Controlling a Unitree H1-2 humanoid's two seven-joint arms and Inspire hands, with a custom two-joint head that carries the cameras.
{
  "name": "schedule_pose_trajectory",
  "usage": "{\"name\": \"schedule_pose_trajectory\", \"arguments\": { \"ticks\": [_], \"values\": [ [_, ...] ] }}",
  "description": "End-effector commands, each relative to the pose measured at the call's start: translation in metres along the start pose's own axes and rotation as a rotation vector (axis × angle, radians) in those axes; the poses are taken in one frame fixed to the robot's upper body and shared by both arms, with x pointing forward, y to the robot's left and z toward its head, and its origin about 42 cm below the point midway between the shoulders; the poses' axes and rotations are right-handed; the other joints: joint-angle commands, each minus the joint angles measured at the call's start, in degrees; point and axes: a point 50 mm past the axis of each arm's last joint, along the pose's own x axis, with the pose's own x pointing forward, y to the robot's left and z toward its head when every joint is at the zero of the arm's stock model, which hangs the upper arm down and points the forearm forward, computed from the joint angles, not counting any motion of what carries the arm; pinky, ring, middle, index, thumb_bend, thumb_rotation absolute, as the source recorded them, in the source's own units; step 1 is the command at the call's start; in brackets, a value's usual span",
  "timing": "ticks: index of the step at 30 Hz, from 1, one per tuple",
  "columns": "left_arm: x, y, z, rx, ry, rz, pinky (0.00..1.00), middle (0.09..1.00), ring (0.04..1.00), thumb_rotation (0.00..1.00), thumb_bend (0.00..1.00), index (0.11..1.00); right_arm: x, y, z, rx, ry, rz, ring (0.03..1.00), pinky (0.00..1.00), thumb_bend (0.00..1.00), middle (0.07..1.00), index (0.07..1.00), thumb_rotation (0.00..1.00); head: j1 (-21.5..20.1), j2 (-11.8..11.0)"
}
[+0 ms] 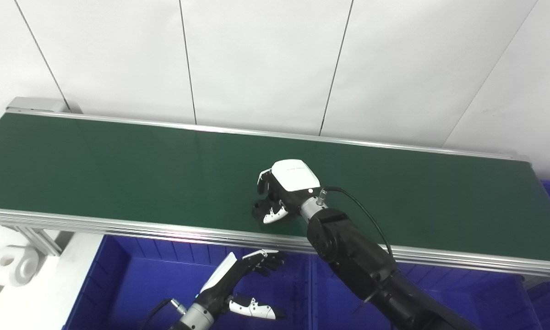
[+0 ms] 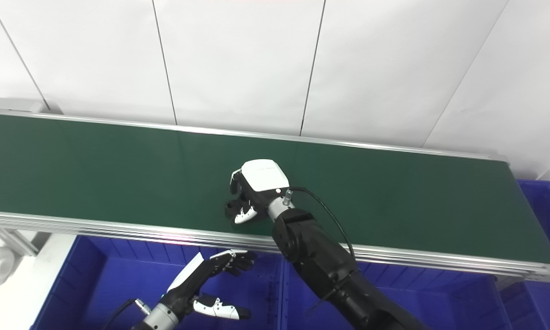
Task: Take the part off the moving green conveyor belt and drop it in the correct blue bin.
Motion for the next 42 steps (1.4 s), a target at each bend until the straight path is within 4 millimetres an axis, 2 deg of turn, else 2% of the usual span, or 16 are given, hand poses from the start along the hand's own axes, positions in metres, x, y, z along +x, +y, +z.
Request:
{"name": "schedule_pose_trajectory", "arguments": {
  "ticks": [1, 7, 13, 22, 25, 26, 32, 36, 39, 42],
  "values": [
    [0.012, 0.006, 0.016, 0.006, -0.088, 0.022, 0.68, 0.767, 0.736, 0.35, 0.68, 0.779, -0.001, 0.005, 0.006, -0.048, -0.044, 0.042, 0.211, 0.15, 0.52, 0.425, 0.494, 0.00, 0.0, 0.0],
    [0.012, 0.007, 0.015, 0.008, -0.083, 0.022, 0.69, 0.774, 0.747, 0.35, 0.68, 0.784, -0.004, -0.007, 0.007, -0.121, -0.067, 0.057, 0.274, 0.20, 0.52, 0.418, 0.504, 0.00, 0.1, -0.2],
    [0.013, 0.007, 0.014, 0.004, -0.080, 0.022, 0.70, 0.779, 0.758, 0.33, 0.68, 0.785, -0.007, -0.018, 0.010, -0.147, -0.095, 0.053, 0.243, 0.17, 0.53, 0.408, 0.495, 0.00, 0.1, -0.3],
    [0.013, 0.006, 0.014, -0.002, -0.080, 0.021, 0.71, 0.780, 0.762, 0.35, 0.68, 0.783, -0.026, -0.052, 0.017, -0.033, -0.114, -0.036, 0.252, 0.19, 0.52, 0.399, 0.505, 0.00, -0.1, -0.2],
    [0.013, 0.005, 0.016, -0.012, -0.084, 0.022, 0.71, 0.778, 0.761, 0.34, 0.69, 0.780, -0.041, -0.073, 0.014, 0.005, -0.118, -0.093, 0.295, 0.22, 0.52, 0.399, 0.517, 0.00, -0.1, 0.0],
    [0.012, 0.005, 0.016, -0.013, -0.085, 0.020, 0.71, 0.779, 0.761, 0.34, 0.69, 0.782, -0.046, -0.080, 0.011, 0.010, -0.121, -0.112, 0.292, 0.22, 0.52, 0.436, 0.501, 0.00, -0.1, 0.2],
    [0.013, 0.004, 0.017, 0.000, -0.090, 0.017, 0.71, 0.777, 0.760, 0.35, 0.69, 0.785, -0.082, -0.101, -0.008, 0.066, -0.088, -0.201, 0.287, 0.23, 0.53, 0.473, 0.485, 0.00, 0.1, 0.5],
    [0.012, 0.003, 0.019, 0.002, -0.093, 0.020, 0.71, 0.775, 0.758, 0.36, 0.70, 0.783, -0.111, -0.102, -0.023, 0.091, -0.039, -0.224, 0.306, 0.24, 0.53, 0.475, 0.485, 0.00, 0.3, 1.2],
    [0.011, 0.003, 0.019, 0.007, -0.097, 0.020, 0.72, 0.778, 0.763, 0.37, 0.71, 0.781, -0.134, -0.093, -0.034, 0.121, -0.021, -0.237, 0.285, 0.22, 0.53, 0.474, 0.484, 0.00, 0.8, 1.7],
    [0.010, 0.003, 0.020, 0.008, -0.100, 0.021, 0.72, 0.777, 0.762, 0.38, 0.71, 0.780, -0.156, -0.075, -0.045, 0.167, 0.013, -0.250, 0.243, 0.18, 0.53, 0.471, 0.483, 0.00, 0.8, 2.2]
  ]
}}
